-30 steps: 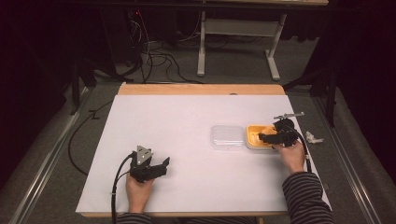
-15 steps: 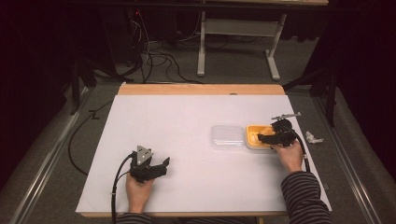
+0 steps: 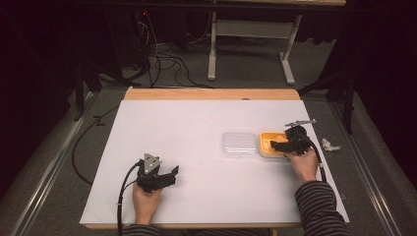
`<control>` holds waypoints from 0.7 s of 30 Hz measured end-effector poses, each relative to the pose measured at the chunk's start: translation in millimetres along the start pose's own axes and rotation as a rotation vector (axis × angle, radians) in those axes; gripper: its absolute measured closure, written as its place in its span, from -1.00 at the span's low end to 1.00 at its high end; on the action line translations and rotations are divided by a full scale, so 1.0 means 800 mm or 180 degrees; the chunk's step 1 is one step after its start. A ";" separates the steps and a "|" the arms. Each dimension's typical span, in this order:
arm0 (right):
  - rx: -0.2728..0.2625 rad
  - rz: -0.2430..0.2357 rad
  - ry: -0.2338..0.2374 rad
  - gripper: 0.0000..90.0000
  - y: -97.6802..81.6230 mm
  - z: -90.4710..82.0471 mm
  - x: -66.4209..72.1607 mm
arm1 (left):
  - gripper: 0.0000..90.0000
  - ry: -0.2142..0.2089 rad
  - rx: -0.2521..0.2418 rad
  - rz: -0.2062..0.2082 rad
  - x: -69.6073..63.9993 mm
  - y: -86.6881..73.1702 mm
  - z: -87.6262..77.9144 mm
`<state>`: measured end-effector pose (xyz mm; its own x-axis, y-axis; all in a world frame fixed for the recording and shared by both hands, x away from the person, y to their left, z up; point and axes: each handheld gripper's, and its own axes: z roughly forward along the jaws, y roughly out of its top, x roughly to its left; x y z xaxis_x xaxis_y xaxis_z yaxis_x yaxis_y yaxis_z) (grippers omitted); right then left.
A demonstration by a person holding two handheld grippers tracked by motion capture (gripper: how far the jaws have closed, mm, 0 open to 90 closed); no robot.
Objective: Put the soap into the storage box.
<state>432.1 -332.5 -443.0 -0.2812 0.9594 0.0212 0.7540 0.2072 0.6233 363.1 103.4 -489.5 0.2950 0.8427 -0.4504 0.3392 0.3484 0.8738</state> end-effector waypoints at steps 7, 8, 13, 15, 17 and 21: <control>-0.0065 0.0002 0.0000 -0.33 0.000 -0.004 -0.001 | -0.57 -0.0001 -0.0002 0.0001 0.000 0.000 0.000; -0.0073 -0.0001 -0.0006 -0.32 0.000 -0.004 0.000 | -0.57 -0.0002 -0.0002 0.0001 0.000 0.000 0.000; -0.0089 -0.0008 -0.0020 -0.31 0.000 -0.005 0.001 | -0.57 -0.0004 0.0004 0.0009 0.000 0.000 0.000; -0.0108 -0.0006 -0.0022 -0.29 0.000 -0.006 0.000 | -0.57 -0.0004 0.0003 0.0008 0.000 0.000 0.000; -0.0141 0.0008 -0.0024 -0.26 0.000 -0.008 0.001 | -0.57 -0.0003 0.0002 0.0008 0.000 0.000 0.000; -0.0173 -0.0020 -0.0024 -0.23 0.000 -0.011 0.000 | -0.57 -0.0005 -0.0004 0.0004 0.000 0.000 0.000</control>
<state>426.8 -334.1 -436.0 -0.2812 0.9596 0.0113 0.7189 0.2028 0.6649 362.9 103.5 -489.5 0.2968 0.8424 -0.4497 0.3378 0.3478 0.8746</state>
